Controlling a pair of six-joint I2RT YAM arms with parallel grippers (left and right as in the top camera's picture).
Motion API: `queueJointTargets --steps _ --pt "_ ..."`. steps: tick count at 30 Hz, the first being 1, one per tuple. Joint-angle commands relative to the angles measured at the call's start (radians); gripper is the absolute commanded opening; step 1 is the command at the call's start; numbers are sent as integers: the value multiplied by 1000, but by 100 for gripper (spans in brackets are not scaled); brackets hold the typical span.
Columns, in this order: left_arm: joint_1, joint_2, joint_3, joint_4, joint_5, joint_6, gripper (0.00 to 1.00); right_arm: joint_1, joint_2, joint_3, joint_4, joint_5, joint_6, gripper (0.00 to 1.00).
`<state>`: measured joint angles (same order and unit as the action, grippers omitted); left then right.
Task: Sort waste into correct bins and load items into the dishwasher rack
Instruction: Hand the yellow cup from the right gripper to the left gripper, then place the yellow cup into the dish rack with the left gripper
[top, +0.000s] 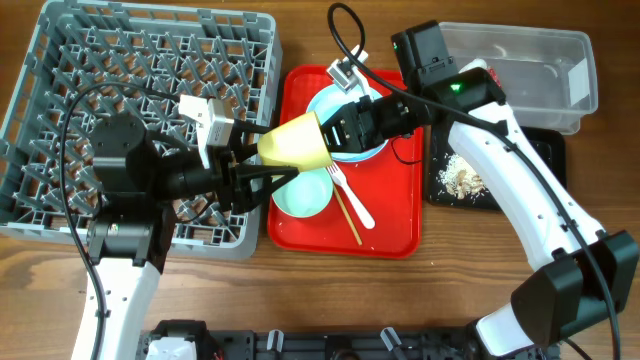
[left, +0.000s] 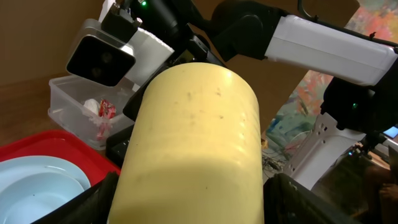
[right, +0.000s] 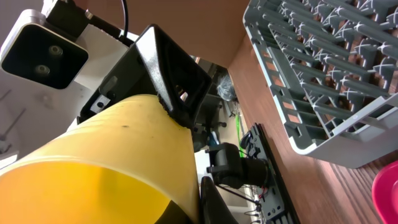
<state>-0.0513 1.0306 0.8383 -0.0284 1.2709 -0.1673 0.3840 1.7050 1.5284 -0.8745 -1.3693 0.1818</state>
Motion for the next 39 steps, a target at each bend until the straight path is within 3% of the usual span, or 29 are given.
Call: queueJointTargets --steps 1,11,16,20,25,27,29,31,36,39 --pt "1 2 14 6 27 -2 69 4 6 8 2 -27 5 5" --pt "1 2 14 6 18 -1 53 4 6 8 1 -27 6 6" --pt "4 2 14 4 10 2 46 4 6 8 3 -7 35 30" --pt "4 2 14 -66 -93 4 48 -16 6 8 1 78 91 38" --pt "4 2 14 -201 -337 11 44 -84 6 8 -18 354 178 43" --pt "4 2 14 -275 -504 36 31 -106 6 8 -55 465 188 43" --pt "4 -2 14 -377 -735 36 26 -138 6 8 -141 569 182 43" --pt "4 -13 14 -430 -861 36 20 -159 4 8 -198 619 141 43" --pt "4 -80 40 -536 -1004 35 4 -232 -46 10 -333 853 84 43" --pt "4 -127 69 -646 -1105 24 4 -292 -113 11 -389 983 54 43"
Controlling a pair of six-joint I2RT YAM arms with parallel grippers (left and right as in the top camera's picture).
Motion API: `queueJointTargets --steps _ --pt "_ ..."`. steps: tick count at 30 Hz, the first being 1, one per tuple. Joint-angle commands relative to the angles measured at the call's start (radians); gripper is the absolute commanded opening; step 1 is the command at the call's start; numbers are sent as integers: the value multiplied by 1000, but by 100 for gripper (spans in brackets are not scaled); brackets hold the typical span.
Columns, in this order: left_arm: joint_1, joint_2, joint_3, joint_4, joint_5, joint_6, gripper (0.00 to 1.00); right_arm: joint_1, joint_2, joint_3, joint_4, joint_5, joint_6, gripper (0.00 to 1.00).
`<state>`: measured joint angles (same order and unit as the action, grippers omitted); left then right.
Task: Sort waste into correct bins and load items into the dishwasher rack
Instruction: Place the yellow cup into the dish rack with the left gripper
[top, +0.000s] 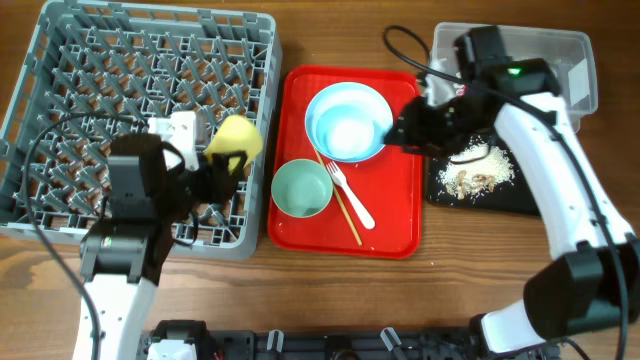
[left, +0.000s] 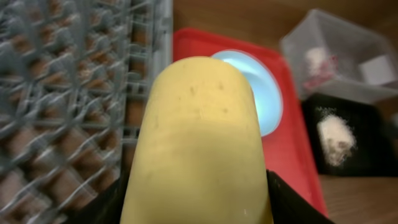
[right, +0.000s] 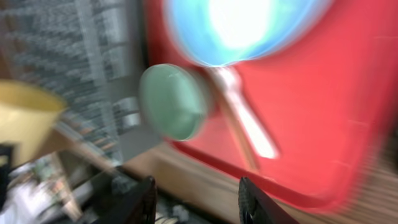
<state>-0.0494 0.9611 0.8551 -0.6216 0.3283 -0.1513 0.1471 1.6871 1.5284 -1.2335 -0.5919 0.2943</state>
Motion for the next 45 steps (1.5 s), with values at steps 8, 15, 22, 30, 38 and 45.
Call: queueJointTargets --steps 8,15,22,30,38,45 --pt "65 -62 135 -310 -337 -78 4 -196 -208 11 -100 285 -129 48" --pt "231 95 176 -379 -337 -89 4 -204 -205 11 -107 285 -161 50" --pt "240 342 175 -367 -338 -89 4 -204 -205 11 -108 285 -161 50" --pt "242 472 176 -295 -352 -89 100 -204 -205 11 -114 285 -161 51" --pt "235 396 319 -323 -251 -89 100 -204 -205 10 -118 284 -161 75" --pt "50 310 351 -273 -112 -93 100 -204 -205 10 -118 284 -161 92"
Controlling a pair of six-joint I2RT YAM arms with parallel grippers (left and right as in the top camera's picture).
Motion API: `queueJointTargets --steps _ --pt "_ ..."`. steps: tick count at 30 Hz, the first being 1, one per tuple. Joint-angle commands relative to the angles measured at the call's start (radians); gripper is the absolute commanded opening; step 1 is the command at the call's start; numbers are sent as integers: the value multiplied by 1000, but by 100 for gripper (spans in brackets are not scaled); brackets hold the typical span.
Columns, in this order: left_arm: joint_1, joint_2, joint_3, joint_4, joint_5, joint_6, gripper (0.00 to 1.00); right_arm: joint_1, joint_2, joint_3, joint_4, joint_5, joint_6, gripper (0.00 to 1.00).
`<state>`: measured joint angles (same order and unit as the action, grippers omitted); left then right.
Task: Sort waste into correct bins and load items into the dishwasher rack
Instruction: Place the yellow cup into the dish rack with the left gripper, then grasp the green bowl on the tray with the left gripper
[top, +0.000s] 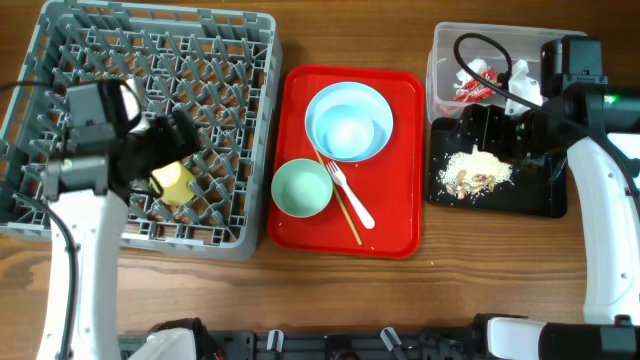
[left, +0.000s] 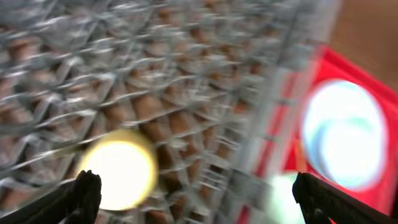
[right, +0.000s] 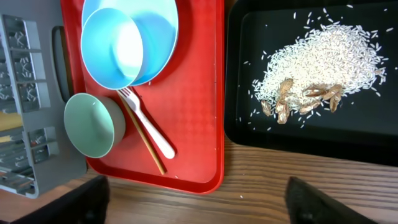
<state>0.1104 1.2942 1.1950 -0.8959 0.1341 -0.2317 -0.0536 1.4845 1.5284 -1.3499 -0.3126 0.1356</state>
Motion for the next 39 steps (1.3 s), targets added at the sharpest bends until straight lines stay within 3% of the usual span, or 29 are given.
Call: queueJointTargets --steps 1,9,18,26,34,38,39 --pt "-160 -17 11 2 82 -12 100 -3 -3 10 -1 5 -2 92" --pt "-462 64 10 43 84 -12 100 -3 -3 10 -2 5 -2 93" --pt "-665 301 10 67 10 -12 83 -3 -3 10 -1 5 -2 95" --pt "-763 506 10 121 -16 -12 72 -3 -3 10 -1 5 -2 95" --pt "-794 575 10 122 -84 -12 38 -3 -3 11 -2 5 -2 95" --pt "-794 575 10 123 -87 -12 7 -3 -3 10 -2 5 -2 95" --pt "-794 574 10 126 -87 -12 4 -3 -3 11 -2 5 -2 95"
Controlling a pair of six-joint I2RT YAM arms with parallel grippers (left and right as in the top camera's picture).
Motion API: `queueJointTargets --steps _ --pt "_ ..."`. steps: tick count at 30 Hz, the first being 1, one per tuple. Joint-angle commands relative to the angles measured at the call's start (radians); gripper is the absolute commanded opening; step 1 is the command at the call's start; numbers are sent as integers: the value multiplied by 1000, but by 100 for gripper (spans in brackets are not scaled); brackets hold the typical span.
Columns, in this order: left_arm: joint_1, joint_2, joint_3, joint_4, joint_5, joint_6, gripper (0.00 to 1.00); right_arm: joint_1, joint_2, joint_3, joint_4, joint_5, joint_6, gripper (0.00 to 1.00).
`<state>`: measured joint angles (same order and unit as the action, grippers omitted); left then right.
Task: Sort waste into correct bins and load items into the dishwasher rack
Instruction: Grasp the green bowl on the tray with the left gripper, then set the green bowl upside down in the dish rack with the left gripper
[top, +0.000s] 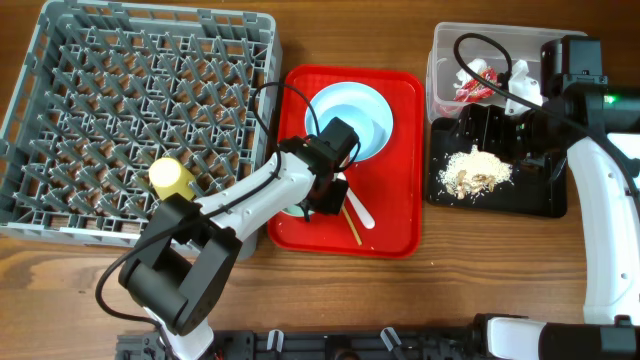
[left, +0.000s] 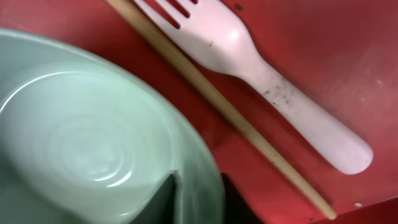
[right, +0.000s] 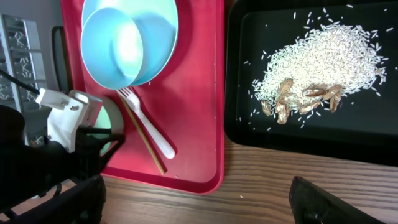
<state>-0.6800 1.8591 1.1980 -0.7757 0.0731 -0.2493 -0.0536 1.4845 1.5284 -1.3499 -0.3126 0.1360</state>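
Observation:
My left gripper (top: 322, 192) has reached across to the red tray (top: 395, 215). It is shut on the rim of the green bowl (left: 93, 143), with one finger inside the bowl and one outside. In the overhead view the gripper covers most of the bowl. Just right of it lie a white fork (left: 280, 106) and a wooden chopstick (left: 217, 106). A blue bowl (top: 350, 118) sits at the tray's far end. The yellow cup (top: 170, 177) stands in the grey dishwasher rack (top: 130, 60). My right gripper (top: 497, 135) hangs open and empty above the black tray (right: 373, 137).
Rice and a few brown scraps are spread on the black tray. Behind it a clear plastic bin (top: 440, 40) holds a red-and-white wrapper (top: 475, 85). The rack fills the table's left side. Bare wood runs along the front edge.
My left gripper was open over the rack beside the yellow cup. Now it is at the red tray, shut on the green bowl's rim. The right arm has not moved.
First both grippers held the yellow cup between them above the red tray. Then my left gripper alone held it at the rack's right edge, with the right gripper nearer the bins. Then the cup stood in the rack, both grippers open. Now my left gripper holds the green bowl.

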Motion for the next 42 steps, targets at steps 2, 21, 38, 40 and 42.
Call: queueJointTargets --steps 2,21,38,40,42 --pt "-3 3 7 7 -26 5 4 -3 -3 10 -3 5 -2 95" --pt "397 -417 159 46 317 153 4 -3 -3 10 -9 5 -2 95" --pt "998 -92 159 284 1266 264 4 -3 -3 10 -9 5 -2 95" --pt "1023 -34 159 304 1316 264 4 -3 -3 10 -9 5 -2 95" --pt "1037 8 159 312 1337 264 4 -3 -3 10 -9 5 -2 95"
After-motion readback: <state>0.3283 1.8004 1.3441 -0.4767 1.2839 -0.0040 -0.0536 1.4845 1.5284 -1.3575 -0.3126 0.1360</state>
